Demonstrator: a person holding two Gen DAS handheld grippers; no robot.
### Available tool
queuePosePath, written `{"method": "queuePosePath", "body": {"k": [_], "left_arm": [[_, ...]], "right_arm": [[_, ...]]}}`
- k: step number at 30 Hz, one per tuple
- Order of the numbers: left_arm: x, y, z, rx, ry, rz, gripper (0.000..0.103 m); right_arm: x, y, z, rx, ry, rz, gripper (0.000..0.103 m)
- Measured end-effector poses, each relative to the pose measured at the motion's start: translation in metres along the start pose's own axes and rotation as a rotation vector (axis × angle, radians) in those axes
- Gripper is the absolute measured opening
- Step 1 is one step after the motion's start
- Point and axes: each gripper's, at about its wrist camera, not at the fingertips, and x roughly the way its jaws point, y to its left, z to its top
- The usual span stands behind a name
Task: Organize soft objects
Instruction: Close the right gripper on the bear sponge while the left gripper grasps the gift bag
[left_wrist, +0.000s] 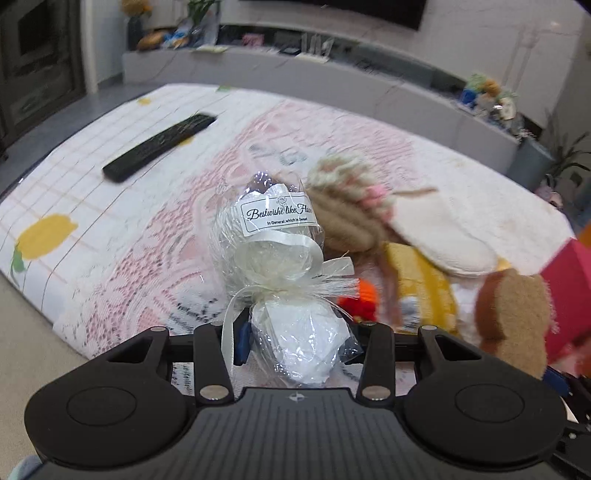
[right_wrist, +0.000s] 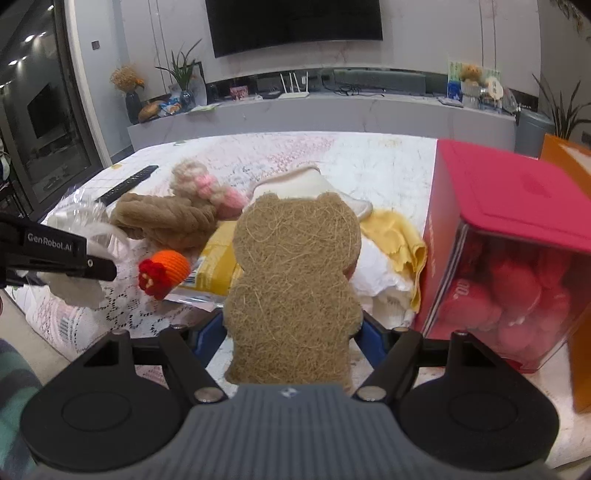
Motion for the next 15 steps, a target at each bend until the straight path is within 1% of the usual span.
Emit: {"method": "queuePosePath", "body": {"k": [2, 4, 6, 9, 12, 15], "left_arm": [[-0.01, -0.009, -0.007, 0.033, -0.03, -0.004, 0.047], [-0.025, -0.019, -0.016, 0.068, -0.072, -0.029, 0.047], [-0.036, -0.026, -0.023, 0.085, -0.093, -0.051, 0.046], [-0.054, -0.036, -0.03, 0.097, -0.117, -0.076, 0.046], [-0.073, -0.049, -0.033, 0.119, -0.141, -0.116, 0.046], [-0.091, -0.071, -0.034, 0.165, -0.166, -0.158, 0.046]], "right_arm": [[-0.005, -0.001, -0.001, 0.008, 0.0, 0.015, 0.073], [-0.012, -0.002, -0.001, 0.019, 0.001, 0.029, 0.073], [-0.022, -0.002, 0.0, 0.027, -0.004, 0.038, 0.073], [-0.043, -0.005, 0.001, 0.034, -0.021, 0.03, 0.073], [-0.071, -0.013, 0.003, 0.064, -0.053, 0.024, 0.073], [-0.096, -0.025, 0.001, 0.096, -0.083, 0.009, 0.073]]}}
